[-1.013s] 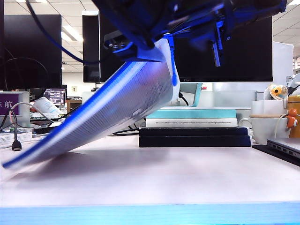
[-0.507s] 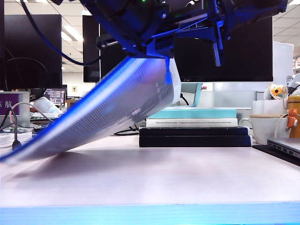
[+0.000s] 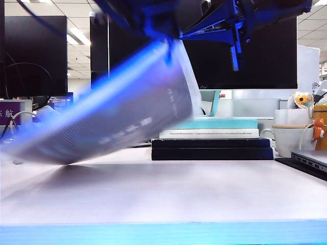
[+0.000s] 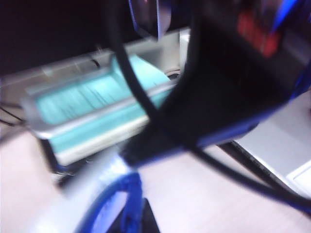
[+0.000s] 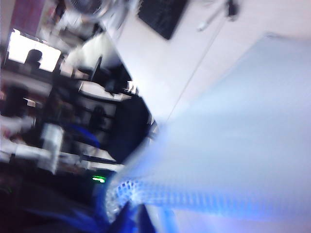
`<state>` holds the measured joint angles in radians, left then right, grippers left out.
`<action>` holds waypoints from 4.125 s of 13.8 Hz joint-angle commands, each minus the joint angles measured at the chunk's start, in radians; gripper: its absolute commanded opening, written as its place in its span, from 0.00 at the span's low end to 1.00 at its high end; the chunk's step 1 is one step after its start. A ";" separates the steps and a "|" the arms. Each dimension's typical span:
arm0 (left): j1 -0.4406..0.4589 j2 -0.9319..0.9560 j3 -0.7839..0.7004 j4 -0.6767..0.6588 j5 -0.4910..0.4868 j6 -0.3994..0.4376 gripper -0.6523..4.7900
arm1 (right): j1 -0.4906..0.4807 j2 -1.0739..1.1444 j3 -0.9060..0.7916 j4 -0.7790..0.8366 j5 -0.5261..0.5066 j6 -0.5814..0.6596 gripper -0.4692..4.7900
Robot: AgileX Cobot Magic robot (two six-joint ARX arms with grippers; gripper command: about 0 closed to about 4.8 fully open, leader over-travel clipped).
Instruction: Pick up the transparent plastic file bag with a blue zipper and open its zipper.
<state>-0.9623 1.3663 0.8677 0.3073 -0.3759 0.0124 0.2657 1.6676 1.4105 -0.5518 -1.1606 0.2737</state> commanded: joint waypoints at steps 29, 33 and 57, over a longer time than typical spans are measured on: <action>0.187 -0.224 0.063 -0.446 0.538 0.058 0.11 | 0.159 -0.017 0.009 -0.176 0.033 -0.900 0.54; 0.198 -0.219 0.064 -0.396 0.545 0.057 0.11 | 0.159 -0.016 0.009 -0.203 0.042 -0.898 0.46; 0.525 -0.235 0.065 -0.771 0.239 0.205 0.11 | -0.084 -0.294 0.027 -0.154 0.131 -0.796 0.09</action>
<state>-0.4614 1.1351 0.9306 -0.4614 -0.1017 0.2134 0.1856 1.3834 1.4307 -0.7017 -1.0176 -0.5240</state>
